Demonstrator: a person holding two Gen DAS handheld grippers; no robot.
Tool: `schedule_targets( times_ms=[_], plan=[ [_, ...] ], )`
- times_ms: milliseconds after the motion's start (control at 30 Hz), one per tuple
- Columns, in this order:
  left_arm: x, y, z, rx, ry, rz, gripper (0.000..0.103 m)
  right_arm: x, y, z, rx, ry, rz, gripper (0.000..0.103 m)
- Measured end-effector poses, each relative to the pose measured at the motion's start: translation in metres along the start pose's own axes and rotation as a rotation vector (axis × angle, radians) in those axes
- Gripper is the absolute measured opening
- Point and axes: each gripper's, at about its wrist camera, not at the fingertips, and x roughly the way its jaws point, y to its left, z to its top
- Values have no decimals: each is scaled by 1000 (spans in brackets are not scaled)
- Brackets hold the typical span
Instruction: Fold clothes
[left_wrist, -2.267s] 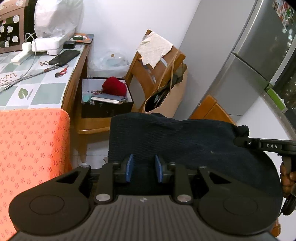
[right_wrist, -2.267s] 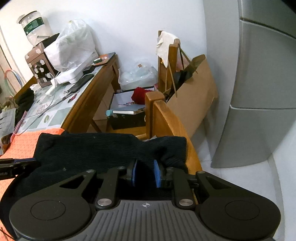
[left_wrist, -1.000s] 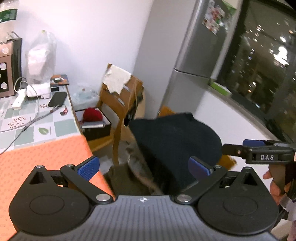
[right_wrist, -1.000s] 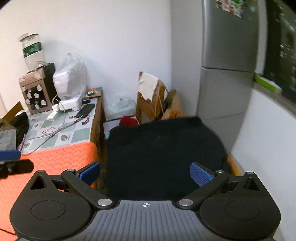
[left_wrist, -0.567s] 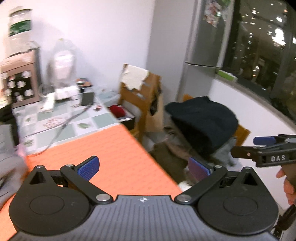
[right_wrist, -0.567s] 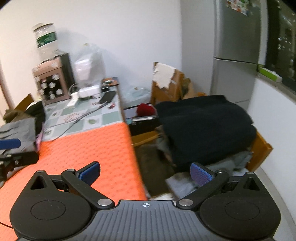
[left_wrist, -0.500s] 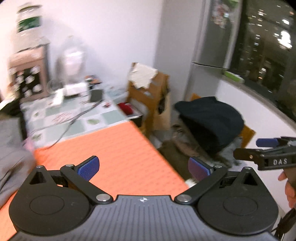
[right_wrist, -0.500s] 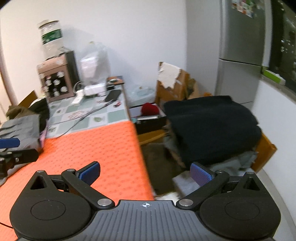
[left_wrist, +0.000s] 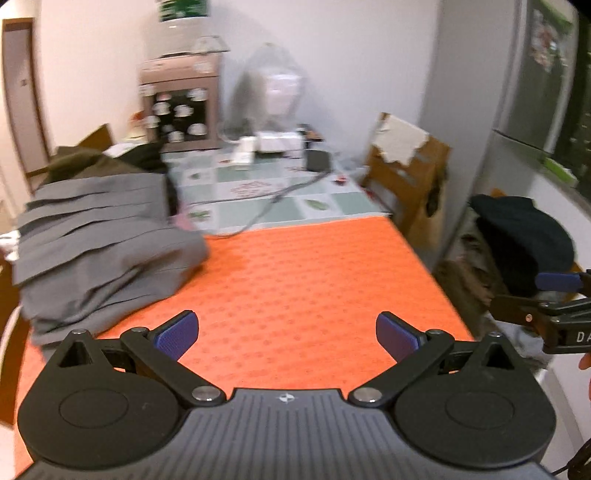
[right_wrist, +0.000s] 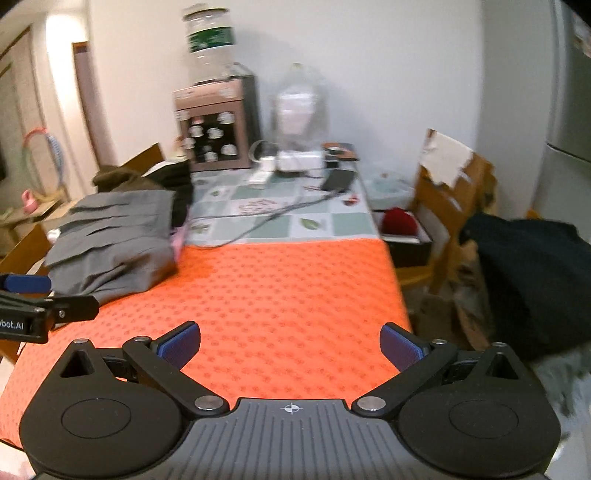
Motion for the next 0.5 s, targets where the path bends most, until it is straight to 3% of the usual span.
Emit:
schedule_targets(
  times_ms=[200, 500],
  plan=[
    [11, 29, -5, -66, 25, 103, 103, 30, 22, 6, -30, 5, 56, 103],
    [50, 49, -12, -160, 57, 107, 103, 70, 37, 9, -71, 24, 90, 103]
  ],
)
